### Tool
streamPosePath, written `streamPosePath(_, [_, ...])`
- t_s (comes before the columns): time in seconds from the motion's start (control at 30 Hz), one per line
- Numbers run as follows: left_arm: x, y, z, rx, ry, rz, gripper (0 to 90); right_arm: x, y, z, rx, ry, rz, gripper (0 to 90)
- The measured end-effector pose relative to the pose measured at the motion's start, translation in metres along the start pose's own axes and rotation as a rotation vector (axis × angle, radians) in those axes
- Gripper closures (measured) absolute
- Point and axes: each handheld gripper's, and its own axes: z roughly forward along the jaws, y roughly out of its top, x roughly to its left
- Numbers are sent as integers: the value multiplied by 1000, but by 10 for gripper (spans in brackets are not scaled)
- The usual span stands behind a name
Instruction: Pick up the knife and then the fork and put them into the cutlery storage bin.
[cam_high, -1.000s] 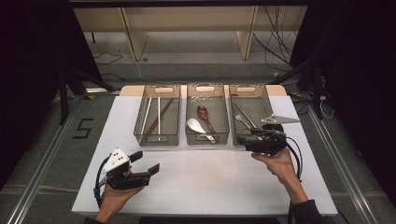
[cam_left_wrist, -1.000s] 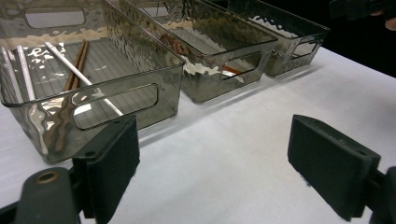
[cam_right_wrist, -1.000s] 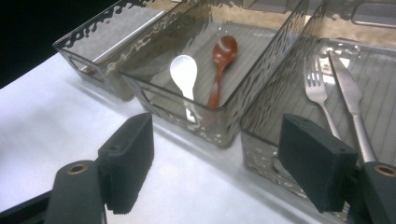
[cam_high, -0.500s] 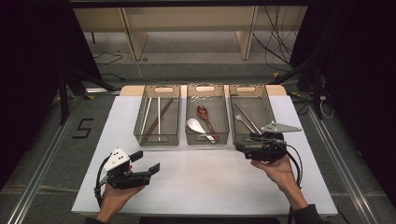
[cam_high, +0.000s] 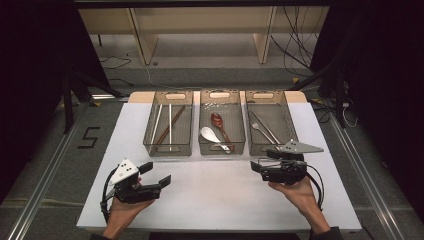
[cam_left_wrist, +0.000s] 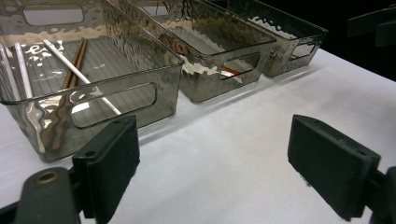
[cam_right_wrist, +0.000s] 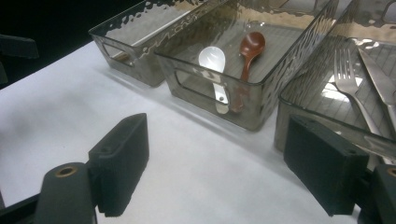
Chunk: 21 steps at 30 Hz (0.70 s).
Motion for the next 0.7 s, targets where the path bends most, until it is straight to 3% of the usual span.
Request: streamPosePath(0.7, [1,-1,0,7,-20,-1,163,17,-29,-16,-62,-9,-36,211])
